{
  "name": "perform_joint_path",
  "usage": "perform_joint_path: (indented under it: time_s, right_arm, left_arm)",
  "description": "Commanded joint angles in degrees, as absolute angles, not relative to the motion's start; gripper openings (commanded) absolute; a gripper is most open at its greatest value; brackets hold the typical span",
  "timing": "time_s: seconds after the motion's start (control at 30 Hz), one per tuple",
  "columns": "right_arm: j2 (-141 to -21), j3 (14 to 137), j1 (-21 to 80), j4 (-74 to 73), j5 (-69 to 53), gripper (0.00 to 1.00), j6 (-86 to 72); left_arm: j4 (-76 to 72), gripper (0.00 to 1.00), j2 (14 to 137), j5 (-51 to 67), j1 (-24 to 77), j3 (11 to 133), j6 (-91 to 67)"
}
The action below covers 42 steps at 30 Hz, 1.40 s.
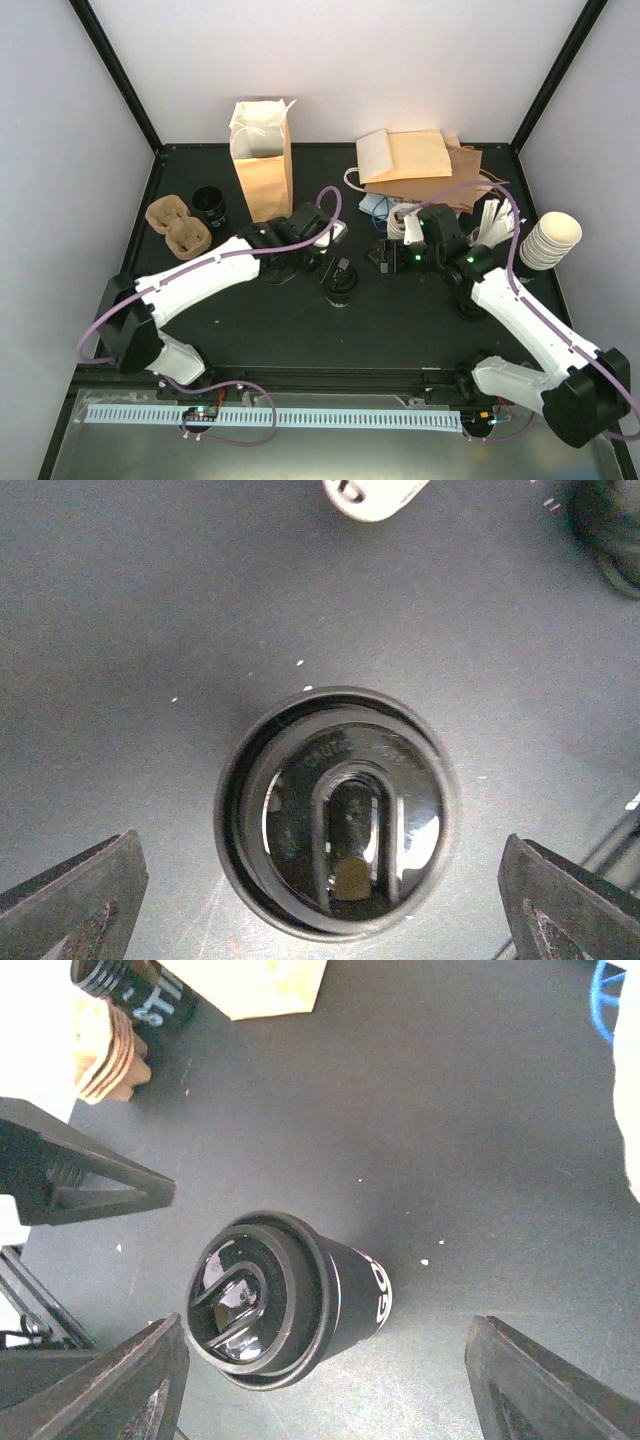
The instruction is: Pack the takeout coffee
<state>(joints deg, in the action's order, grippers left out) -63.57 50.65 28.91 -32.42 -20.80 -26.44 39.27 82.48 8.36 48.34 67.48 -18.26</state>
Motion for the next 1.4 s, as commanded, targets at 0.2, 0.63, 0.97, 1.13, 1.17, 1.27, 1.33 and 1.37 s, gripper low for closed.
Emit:
perform_joint_path:
  time_s: [0.2, 0.63, 0.97, 1.13, 1.17, 1.27, 1.33, 1.37]
  right_arm:
    - [-55.7, 46.2, 27.2, -28.0, -11.3, 0.79, -33.1]
    - [-56.8, 45.8, 27.0, -28.2, -11.5, 0.8, -32.4]
    - [-58.4, 45.2, 26.9, -27.1, -13.4, 0.8, -32.1]
    - [-61.5, 45.0, 26.7, -26.0, -18.4, 0.8, -32.4]
    - [-62.3, 45.0, 26.6, -25.9, -19.5, 0.8, -32.5]
    - [-64.4, 45.1, 26.6, -25.6, -23.3, 0.79, -32.4]
    - [-65.5, 44.4, 26.6, -24.4, -26.5, 0.78, -32.5]
    - [-66.0, 43.8, 26.6, -23.6, -28.0, 0.77, -32.7]
  left_arm:
    - [48.8, 0.99, 92.2, 0.2, 53.2, 77.7, -17.4]
    - [53.2, 0.91, 97.7, -1.1, 54.3, 82.0, -18.2]
    - [54.4, 0.82, 98.7, -2.7, 55.3, 82.9, -18.0]
    - [54.3, 0.81, 98.1, -0.5, 55.3, 82.0, -14.4]
    - [54.2, 0.8, 97.7, 0.2, 55.3, 81.5, -13.1]
    - [54.1, 0.77, 96.3, 1.8, 55.4, 79.7, -8.2]
    - [54.2, 0.76, 95.0, 3.2, 55.4, 78.6, -4.9]
    - [54.5, 0.76, 94.7, 3.6, 55.4, 78.3, -3.7]
